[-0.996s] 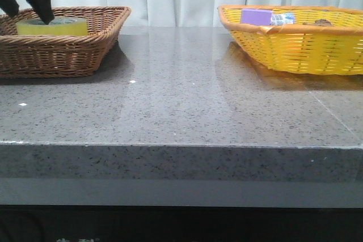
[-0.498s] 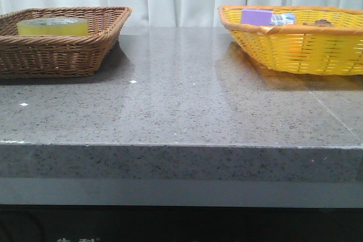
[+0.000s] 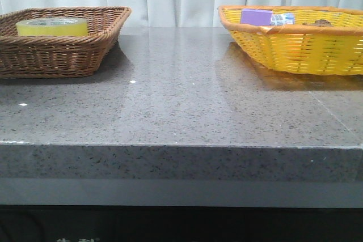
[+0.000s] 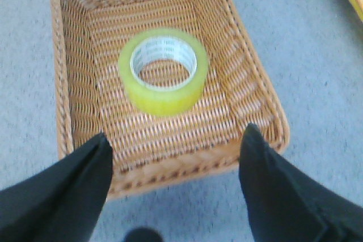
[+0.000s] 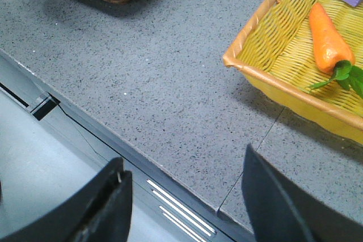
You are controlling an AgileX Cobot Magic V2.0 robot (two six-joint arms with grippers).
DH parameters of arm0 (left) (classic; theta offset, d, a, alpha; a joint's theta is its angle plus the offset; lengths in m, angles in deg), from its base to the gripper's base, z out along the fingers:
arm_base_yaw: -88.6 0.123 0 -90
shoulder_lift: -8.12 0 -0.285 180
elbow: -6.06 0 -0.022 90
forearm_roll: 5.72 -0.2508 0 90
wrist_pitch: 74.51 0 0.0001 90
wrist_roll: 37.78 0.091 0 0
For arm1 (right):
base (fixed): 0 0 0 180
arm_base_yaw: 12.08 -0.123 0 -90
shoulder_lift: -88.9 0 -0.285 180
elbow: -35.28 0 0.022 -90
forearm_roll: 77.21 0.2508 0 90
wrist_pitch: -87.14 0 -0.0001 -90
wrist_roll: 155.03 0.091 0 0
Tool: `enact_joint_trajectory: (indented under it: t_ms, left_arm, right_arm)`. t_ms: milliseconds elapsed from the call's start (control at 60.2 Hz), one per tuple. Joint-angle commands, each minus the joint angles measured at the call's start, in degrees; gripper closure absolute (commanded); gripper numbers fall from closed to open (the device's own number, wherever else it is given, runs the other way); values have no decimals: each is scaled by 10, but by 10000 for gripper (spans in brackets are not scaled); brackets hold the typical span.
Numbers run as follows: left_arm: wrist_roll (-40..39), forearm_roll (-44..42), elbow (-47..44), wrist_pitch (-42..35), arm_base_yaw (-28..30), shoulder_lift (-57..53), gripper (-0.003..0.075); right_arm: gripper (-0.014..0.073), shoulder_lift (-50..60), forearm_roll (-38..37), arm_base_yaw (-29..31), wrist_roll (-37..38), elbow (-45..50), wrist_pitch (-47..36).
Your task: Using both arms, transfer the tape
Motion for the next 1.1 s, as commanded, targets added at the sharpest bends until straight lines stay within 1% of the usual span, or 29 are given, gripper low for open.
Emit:
enact_joint_trajectory:
  t_ms: [0, 266, 448, 614, 1079]
  left_arm:
    - [-6, 1, -46, -61, -5, -64, 246]
    - [-6, 1, -220, -113, -5, -200, 246]
    - [-6, 1, -285, -126, -5, -267, 246]
    - [-6, 1, -306, -135, -5, -295, 246]
    - [-6, 1, -306, -133, -5, -294, 248]
  right_arm:
    - [142, 1, 1, 2, -1, -13, -36]
    - [142, 1, 1, 2, -1, -13, -36]
    - [142, 1, 1, 2, -1, -13, -36]
    - [142, 1, 1, 2, -1, -13, -36]
    - [142, 1, 1, 2, -1, -13, -39]
